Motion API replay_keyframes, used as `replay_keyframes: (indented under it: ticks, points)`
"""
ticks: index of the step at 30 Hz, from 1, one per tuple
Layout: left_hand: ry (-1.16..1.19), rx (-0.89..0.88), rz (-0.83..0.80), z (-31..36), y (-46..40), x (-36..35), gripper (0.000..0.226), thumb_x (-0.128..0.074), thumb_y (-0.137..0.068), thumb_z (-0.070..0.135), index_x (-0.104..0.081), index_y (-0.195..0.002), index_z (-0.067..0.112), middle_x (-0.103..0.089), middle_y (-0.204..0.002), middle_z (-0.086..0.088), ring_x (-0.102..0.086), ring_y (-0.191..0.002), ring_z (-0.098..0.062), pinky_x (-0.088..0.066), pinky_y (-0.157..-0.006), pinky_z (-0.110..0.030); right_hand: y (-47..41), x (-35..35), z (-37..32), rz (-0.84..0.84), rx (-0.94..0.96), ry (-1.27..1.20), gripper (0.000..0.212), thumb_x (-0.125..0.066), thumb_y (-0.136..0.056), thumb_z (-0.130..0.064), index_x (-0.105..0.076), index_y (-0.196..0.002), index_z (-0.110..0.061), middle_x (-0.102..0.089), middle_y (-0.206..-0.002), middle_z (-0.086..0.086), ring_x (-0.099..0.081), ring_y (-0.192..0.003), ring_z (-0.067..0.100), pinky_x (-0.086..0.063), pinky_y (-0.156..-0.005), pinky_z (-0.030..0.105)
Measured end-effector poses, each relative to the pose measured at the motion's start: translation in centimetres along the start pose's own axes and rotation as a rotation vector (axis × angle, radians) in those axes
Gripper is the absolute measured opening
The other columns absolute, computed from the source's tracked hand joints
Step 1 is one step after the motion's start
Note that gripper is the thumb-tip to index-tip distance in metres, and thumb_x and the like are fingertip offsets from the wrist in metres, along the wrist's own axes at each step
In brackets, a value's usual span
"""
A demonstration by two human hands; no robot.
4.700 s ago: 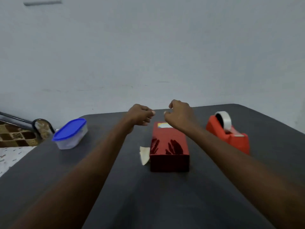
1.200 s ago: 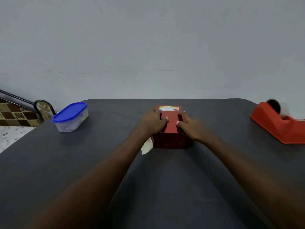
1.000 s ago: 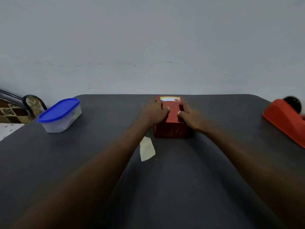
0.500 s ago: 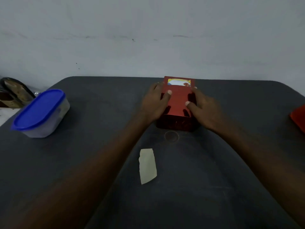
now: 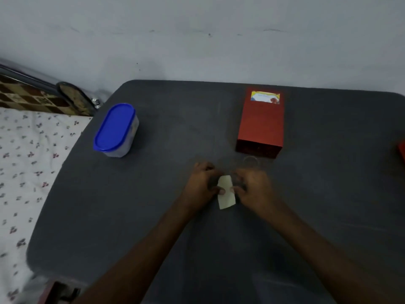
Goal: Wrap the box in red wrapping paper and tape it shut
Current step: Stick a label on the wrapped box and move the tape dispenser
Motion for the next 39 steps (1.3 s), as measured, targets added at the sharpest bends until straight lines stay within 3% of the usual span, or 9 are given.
replay_keyframes:
  ticks: [4,8,12,15,20,24,28,32,39]
  points:
    - [0.054,0.013,0.115,0.2,0.9,-0.5,0.030,-0.076,-0.079,0.016,-0.074,-0.109,0.017,-0.055,-0.107,-0.005,-0.044,-0.101,-0.015,-0.030,-0.078,-0.019,0.7,-2.3,0.0,-0.015,-0.074,-0.092,0.023,-0.074,-0.083,-0.012,-0.070,-0.106,-0.015,-0.060,-0.102,-0.001,-0.058,-0.089,0.016,-0.044,-0.074,0.029]
    - [0.149,0.086,0.159,-0.1,1.3,-1.2,0.018,-0.065,-0.085,0.017,-0.076,-0.099,0.016,-0.063,-0.097,-0.005,-0.056,-0.092,-0.017,-0.046,-0.077,-0.032,0.2,-2.7,-0.4,0.057,-0.080,-0.084,0.005,-0.069,-0.083,-0.005,-0.066,-0.084,-0.009,-0.060,-0.087,0.001,-0.059,-0.077,0.019,-0.042,-0.063,0.032]
    - [0.292,0.201,0.199,-0.6,1.5,0.1,0.010,-0.070,-0.083,0.015,-0.078,-0.090,0.015,-0.074,-0.089,0.000,-0.066,-0.079,-0.012,-0.052,-0.072,-0.029,-0.5,-2.1,-0.5,0.125,-0.203,-0.232,0.011,-0.074,-0.080,-0.004,-0.070,-0.074,-0.013,-0.068,-0.074,-0.001,-0.064,-0.068,0.015,-0.047,-0.061,0.028]
    - [0.684,0.344,0.235,-0.1,1.4,2.2,0.007,-0.073,-0.084,0.009,-0.079,-0.088,0.008,-0.076,-0.082,-0.002,-0.067,-0.072,-0.005,-0.051,-0.066,-0.016,-1.0,0.3,-1.5,0.225,-0.334,-0.482,0.013,-0.078,-0.081,-0.005,-0.073,-0.075,-0.015,-0.072,-0.070,-0.005,-0.067,-0.061,0.009,-0.054,-0.057,0.024]
    - [1.286,0.365,0.193,5.0,1.1,8.1,0.014,-0.068,-0.088,0.002,-0.070,-0.099,-0.006,-0.071,-0.091,-0.017,-0.066,-0.080,-0.017,-0.055,-0.075,-0.027,-1.5,8.2,-5.7,0.341,-0.413,-1.053,0.007,-0.069,-0.086,0.007,-0.071,-0.085,0.000,-0.074,-0.077,0.013,-0.072,-0.065,0.018,-0.059,-0.061,0.025]
    - [1.348,0.212,0.093,10.3,0.0,14.1,0.011,-0.068,-0.086,0.001,-0.073,-0.097,0.001,-0.073,-0.094,-0.014,-0.068,-0.082,-0.017,-0.055,-0.075,-0.023,-1.0,15.6,-8.7,0.355,-0.366,-1.251,0.008,-0.067,-0.090,-0.001,-0.069,-0.093,0.006,-0.075,-0.080,0.015,-0.074,-0.072,0.023,-0.063,-0.071,0.030]
    - [1.309,0.110,0.084,15.2,-1.3,19.4,0.013,-0.072,-0.078,-0.007,-0.072,-0.089,-0.001,-0.074,-0.089,-0.017,-0.069,-0.081,-0.022,-0.058,-0.081,-0.029,-0.9,22.1,-10.1,0.398,-0.295,-1.244,0.015,-0.068,-0.088,0.006,-0.061,-0.101,0.007,-0.073,-0.080,0.019,-0.072,-0.066,0.023,-0.062,-0.064,0.031]
    - [1.187,0.024,0.115,19.9,-2.1,23.9,0.015,-0.076,-0.074,-0.008,-0.073,-0.088,-0.003,-0.072,-0.095,-0.024,-0.069,-0.087,-0.027,-0.054,-0.090,-0.040,-0.3,27.5,-11.2,0.415,-0.219,-1.138,0.014,-0.068,-0.090,0.004,-0.065,-0.103,0.006,-0.073,-0.088,0.026,-0.072,-0.076,0.031,-0.061,-0.072,0.038]
    - [0.992,-0.149,0.153,30.0,-2.6,29.7,0.040,-0.081,-0.077,0.008,-0.073,-0.114,0.020,-0.074,-0.100,-0.007,-0.072,-0.093,-0.016,-0.058,-0.082,-0.025,1.9,38.7,-11.8,0.574,-0.130,-0.954,0.005,-0.069,-0.089,0.001,-0.071,-0.094,0.000,-0.073,-0.075,0.020,-0.073,-0.065,0.030,-0.063,-0.074,0.045]
Point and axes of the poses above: each hand's wrist, its own y-axis away from the middle knuckle, its own x-axis out of the back of the hand, z = x × y, the point moved 6 cm from there along -y, towards the middle knuckle
